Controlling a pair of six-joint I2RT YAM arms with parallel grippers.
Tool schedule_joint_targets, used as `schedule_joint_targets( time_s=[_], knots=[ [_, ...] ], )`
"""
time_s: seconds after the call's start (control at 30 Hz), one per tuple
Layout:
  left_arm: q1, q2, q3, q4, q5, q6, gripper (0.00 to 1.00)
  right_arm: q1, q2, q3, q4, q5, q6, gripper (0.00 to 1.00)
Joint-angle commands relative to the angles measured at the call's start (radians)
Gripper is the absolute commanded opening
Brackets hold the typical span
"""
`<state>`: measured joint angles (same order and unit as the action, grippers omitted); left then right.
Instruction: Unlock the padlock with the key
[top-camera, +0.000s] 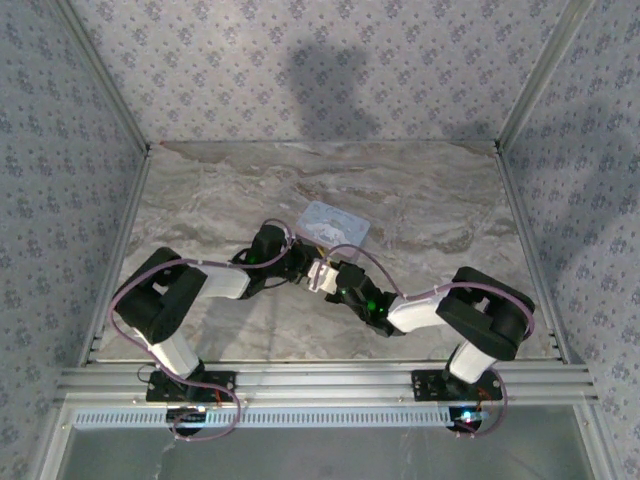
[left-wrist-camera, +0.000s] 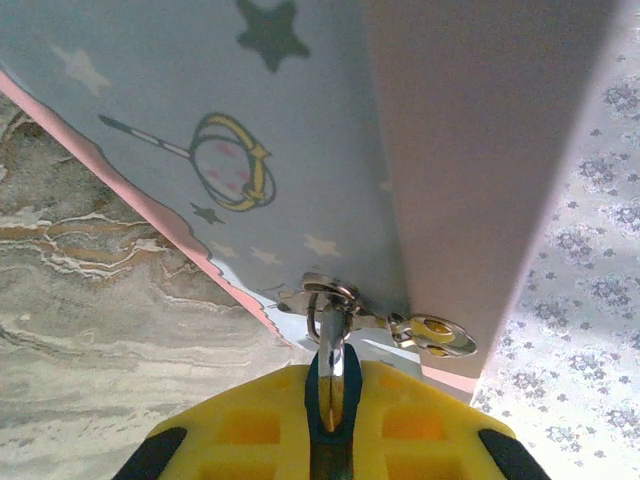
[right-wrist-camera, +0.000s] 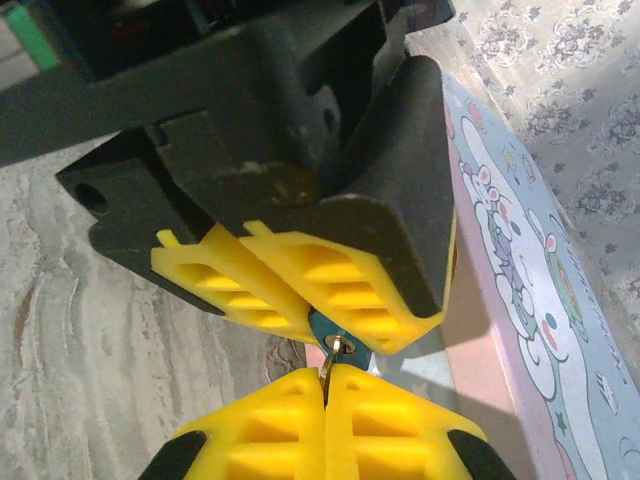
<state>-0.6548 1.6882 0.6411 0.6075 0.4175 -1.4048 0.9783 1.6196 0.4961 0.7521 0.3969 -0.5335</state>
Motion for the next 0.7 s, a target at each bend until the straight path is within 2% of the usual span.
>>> schedule_joint_targets(
  time_s=[0.0,0.17,0.47,0.67],
  knots=[
    [-0.01,-0.022,0.026,0.039,0.037,-0.005,0.0,-0.016,-0.006,0.015,0.053,0.041,0.099,0.0],
    [-0.012,-0.02,0.026,0.038,0.033,-0.005,0.0,-0.029,-0.046,0.029,0.0,0.025,0.288,0.0],
    [-0.017,-0.007,0.025,0.05,0.031,-0.01,0.0,-0.085,-0.063,0.036,-0.028,-0.146,0.62,0.0],
    [-0.019,0.001,0.024,0.055,0.027,-0.008,0.0,-0.107,-0.049,0.034,-0.028,-0.199,0.739,0.0]
  ],
)
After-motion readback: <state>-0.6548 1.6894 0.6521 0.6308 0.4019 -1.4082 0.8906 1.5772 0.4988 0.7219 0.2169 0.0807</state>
